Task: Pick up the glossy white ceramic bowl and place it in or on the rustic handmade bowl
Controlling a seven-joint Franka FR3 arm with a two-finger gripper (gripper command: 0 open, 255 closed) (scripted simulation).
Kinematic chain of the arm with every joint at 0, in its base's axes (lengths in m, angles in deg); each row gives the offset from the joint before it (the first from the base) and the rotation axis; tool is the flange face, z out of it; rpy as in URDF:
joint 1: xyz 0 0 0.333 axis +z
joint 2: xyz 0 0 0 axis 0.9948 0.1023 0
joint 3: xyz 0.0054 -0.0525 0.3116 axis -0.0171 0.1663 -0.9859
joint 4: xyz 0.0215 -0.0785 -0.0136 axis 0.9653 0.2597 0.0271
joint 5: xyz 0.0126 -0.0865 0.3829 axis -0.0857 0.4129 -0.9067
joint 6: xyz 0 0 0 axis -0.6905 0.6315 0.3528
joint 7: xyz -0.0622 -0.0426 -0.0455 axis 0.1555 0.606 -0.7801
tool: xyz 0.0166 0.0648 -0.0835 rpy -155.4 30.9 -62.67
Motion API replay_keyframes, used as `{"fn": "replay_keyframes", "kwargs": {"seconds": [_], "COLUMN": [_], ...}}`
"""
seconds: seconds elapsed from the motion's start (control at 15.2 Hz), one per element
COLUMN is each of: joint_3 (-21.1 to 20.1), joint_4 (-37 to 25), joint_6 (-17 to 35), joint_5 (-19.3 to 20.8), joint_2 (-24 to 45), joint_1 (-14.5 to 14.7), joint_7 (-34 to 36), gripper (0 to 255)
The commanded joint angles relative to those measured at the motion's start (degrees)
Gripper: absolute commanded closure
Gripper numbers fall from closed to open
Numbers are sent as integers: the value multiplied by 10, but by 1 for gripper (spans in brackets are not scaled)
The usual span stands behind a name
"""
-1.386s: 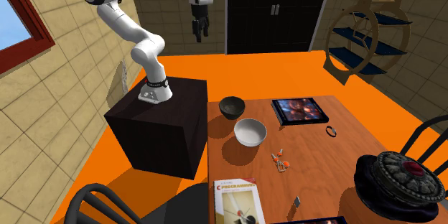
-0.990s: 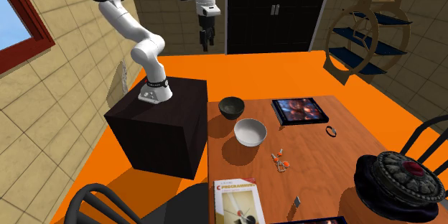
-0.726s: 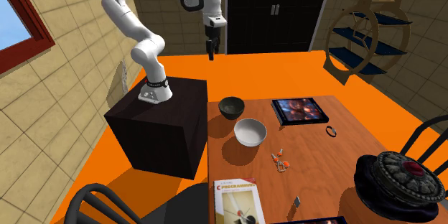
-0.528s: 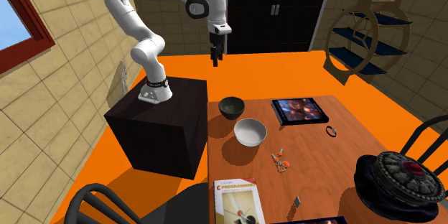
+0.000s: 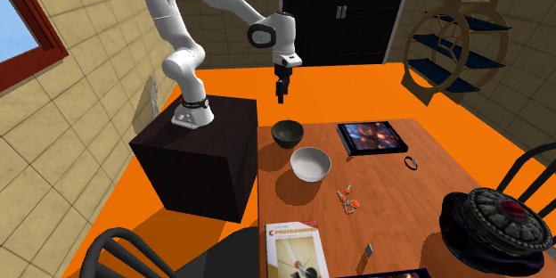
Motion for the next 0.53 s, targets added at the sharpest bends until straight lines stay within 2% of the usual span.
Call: {"fn": "replay_keyframes", "kwargs": {"seconds": [0.0,0.46], "joint_3": [2,8], "joint_4": [-15,-91], "joint_6": [33,116], "joint_5": [8,35], "joint_2": [48,209], "joint_1": [-2,-7], "joint_7": [2,15], "gripper": [0,0]}}
